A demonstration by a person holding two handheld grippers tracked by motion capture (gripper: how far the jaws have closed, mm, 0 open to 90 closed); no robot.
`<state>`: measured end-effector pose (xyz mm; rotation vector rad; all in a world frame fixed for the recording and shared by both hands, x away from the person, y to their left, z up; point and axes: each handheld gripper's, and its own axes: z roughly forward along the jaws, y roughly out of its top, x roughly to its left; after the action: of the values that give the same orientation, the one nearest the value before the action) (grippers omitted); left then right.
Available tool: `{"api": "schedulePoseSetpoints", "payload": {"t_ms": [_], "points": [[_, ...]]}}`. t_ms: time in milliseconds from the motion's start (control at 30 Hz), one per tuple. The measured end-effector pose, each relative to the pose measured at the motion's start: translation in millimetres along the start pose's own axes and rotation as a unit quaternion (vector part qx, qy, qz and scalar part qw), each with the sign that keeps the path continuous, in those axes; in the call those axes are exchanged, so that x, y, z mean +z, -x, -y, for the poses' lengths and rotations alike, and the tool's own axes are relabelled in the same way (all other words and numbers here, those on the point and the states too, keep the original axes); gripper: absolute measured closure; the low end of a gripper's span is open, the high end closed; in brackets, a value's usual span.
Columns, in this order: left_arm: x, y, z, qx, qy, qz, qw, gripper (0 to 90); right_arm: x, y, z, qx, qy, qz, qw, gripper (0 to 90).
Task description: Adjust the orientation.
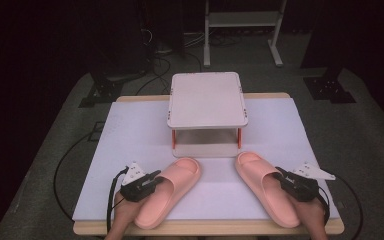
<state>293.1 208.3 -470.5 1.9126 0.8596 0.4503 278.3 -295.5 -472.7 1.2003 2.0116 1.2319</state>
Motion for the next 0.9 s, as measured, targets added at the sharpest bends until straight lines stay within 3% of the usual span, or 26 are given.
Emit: {"api": "schedulePoseSetpoints", "payload": {"t_ms": [433, 900], "points": [[-8.7, -3.5, -2.1, -0.021, 0.029, 0.008, 0.9993, 76.2, -7.7, -6.1, -3.3, -0.007, 0.010, -0.007, 0.9999, 82.0], [-16.9, -4.1, -3.8, -0.025, 0.048, 0.014, 0.9984, 76.2, -13.9, -11.7, -7.7, -0.009, 0.032, -0.011, 0.9994, 82.0]]}}
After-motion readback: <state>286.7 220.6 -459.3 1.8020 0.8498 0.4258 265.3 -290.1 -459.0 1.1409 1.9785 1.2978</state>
